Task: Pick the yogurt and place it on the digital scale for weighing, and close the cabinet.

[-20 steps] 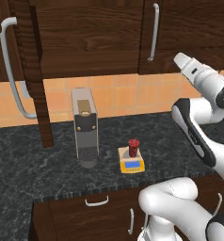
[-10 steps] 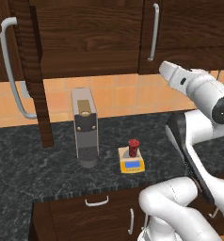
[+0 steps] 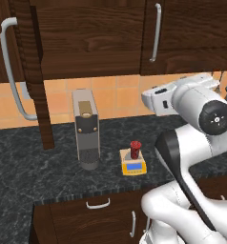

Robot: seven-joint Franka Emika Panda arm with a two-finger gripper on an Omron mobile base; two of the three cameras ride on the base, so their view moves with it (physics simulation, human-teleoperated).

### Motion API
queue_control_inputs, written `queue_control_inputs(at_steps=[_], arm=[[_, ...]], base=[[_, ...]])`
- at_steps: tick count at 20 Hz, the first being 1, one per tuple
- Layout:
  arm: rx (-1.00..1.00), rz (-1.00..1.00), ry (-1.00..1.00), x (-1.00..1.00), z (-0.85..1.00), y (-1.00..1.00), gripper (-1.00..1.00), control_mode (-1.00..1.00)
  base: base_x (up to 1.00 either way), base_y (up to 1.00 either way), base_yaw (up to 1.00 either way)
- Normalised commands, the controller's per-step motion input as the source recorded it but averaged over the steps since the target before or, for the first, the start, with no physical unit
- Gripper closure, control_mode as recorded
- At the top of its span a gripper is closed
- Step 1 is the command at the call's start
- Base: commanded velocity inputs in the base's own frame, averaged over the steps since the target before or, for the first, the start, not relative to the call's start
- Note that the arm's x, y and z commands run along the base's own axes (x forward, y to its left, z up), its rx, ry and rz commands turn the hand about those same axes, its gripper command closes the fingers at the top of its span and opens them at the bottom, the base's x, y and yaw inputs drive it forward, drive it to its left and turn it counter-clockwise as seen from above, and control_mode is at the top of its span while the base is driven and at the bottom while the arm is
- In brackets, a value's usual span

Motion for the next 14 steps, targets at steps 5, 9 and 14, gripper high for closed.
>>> queue_control_inputs(at_steps=[5,9,14], arm=[[-0.75,0.07,0.19,-0.96,0.0,0.0,-1.0,-1.0],[-0.72,0.06,0.2,-0.91,0.0,0.03,-1.0,-1.0],[-0.73,0.03,0.25,-0.7,0.0,0.27,-1.0,-1.0]], base=[[0.0,0.0,0.0],[0.0,0.0,0.0],[0.0,0.0,0.0]])
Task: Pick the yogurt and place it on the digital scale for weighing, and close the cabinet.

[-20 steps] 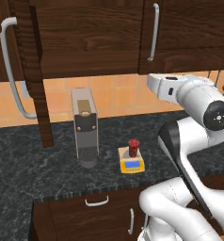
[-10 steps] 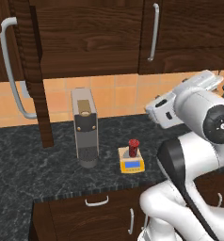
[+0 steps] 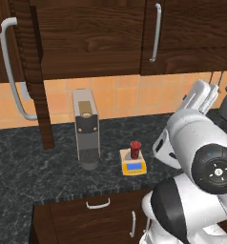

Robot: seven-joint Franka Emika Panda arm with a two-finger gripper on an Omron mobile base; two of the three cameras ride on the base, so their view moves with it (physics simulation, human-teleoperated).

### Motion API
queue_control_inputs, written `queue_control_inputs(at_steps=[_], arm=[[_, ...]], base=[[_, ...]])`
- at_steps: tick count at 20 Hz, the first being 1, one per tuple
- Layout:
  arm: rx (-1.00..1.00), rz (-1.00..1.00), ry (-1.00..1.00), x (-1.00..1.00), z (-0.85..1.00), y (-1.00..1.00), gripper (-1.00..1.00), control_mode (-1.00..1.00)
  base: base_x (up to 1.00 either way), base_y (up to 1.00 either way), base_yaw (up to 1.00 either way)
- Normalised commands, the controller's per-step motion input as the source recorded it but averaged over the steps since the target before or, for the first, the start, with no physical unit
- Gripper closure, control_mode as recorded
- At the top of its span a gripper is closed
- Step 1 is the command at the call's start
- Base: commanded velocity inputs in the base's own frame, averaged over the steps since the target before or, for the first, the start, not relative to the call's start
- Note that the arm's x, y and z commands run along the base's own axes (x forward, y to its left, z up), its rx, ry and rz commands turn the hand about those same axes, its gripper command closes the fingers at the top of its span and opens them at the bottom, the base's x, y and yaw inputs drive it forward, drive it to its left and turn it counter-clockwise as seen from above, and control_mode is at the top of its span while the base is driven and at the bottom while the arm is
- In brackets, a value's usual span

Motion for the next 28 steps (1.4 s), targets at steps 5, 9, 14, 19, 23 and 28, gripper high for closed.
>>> queue_control_inputs(at_steps=[5,9,14,19,23,28], arm=[[-0.42,0.15,0.11,-0.34,0.0,0.48,-1.0,-1.0],[-0.18,0.21,0.01,-0.68,0.0,0.53,-1.0,-1.0],[-0.25,0.2,0.07,-0.14,0.0,0.96,-1.0,-1.0],[-0.23,0.16,0.04,0.06,-0.03,1.0,-1.0,-1.0],[-0.24,0.08,0.0,0.04,-0.2,1.0,-1.0,-1.0],[-0.25,0.03,0.0,0.37,-0.24,1.0,-1.0,-1.0]], base=[[0.0,0.0,0.0],[0.0,0.0,0.0],[0.0,0.0,0.0],[0.0,0.0,0.0],[0.0,0.0,0.0],[0.0,0.0,0.0]])
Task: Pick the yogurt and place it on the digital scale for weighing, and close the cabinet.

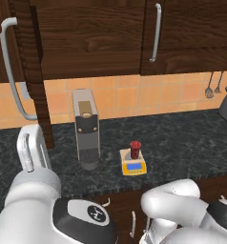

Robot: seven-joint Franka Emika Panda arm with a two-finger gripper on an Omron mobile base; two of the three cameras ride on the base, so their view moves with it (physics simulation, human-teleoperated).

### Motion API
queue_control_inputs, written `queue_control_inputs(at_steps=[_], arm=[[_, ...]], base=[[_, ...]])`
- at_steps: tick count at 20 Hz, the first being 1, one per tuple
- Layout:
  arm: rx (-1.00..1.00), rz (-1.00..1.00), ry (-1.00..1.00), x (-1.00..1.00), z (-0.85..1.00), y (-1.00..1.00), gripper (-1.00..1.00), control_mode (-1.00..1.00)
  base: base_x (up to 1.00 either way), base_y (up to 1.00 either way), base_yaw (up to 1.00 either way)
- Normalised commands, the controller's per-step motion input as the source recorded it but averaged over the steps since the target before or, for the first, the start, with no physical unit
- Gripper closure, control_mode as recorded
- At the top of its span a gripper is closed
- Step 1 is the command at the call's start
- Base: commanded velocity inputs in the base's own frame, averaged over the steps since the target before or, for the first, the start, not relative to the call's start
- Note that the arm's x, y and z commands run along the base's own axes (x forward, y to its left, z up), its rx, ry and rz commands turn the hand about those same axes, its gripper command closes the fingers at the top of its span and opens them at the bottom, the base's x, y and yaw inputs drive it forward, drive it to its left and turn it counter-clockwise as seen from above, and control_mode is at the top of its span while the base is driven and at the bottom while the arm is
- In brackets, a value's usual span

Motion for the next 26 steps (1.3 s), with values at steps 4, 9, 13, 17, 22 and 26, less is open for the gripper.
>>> queue_control_inputs(at_steps=[4,9,13,17,22,26], arm=[[-0.24,0.0,0.0,0.57,-0.21,1.0,-1.0,-1.0],[-0.21,-0.07,0.0,0.52,-0.09,0.84,-1.0,-1.0],[-0.06,-0.25,0.0,0.39,0.12,-0.02,-1.0,-1.0],[-0.01,-0.33,0.0,0.49,0.35,-0.57,-1.0,-1.0],[-0.05,-0.26,0.15,0.94,0.55,-0.49,-1.0,-1.0],[-0.06,-0.18,0.21,0.71,0.71,-0.93,-1.0,-1.0]], base=[[0.0,0.0,0.0],[0.0,0.0,0.0],[0.0,0.0,0.0],[0.0,0.0,0.0],[0.0,0.0,0.0],[0.0,0.0,0.0]])
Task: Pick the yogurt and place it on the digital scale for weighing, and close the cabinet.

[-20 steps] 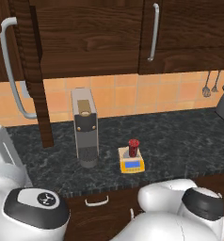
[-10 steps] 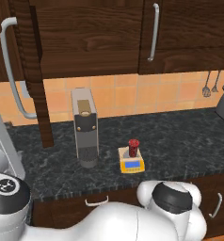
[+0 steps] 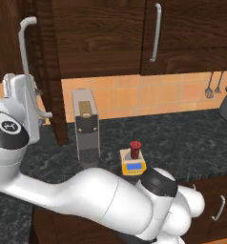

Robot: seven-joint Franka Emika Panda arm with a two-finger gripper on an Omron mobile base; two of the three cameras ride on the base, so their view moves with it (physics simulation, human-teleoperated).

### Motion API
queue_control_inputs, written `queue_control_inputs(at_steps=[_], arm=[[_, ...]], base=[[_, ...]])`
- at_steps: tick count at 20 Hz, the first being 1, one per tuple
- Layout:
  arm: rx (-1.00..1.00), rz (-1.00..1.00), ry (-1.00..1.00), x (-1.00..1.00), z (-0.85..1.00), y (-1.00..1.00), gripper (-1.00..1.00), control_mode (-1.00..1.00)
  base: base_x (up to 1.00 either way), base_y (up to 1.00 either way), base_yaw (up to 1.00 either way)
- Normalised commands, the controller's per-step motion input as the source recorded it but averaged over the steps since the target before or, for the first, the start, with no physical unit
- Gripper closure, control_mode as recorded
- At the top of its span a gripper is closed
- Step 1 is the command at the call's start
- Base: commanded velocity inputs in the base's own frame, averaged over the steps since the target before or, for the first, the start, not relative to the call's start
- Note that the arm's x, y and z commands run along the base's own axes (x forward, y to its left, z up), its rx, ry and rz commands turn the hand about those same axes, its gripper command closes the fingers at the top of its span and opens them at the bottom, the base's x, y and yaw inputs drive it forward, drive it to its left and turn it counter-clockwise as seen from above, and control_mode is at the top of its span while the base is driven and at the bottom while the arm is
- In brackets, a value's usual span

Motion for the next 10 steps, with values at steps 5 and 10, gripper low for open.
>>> queue_control_inputs(at_steps=[5,10], arm=[[0.0,-0.18,-0.03,-0.13,0.5,-1.0,-1.0,-1.0],[0.0,-0.1,0.0,-0.02,0.34,-1.0,-1.0,-1.0]], base=[[0.0,0.0,0.0],[0.0,0.0,0.0]])
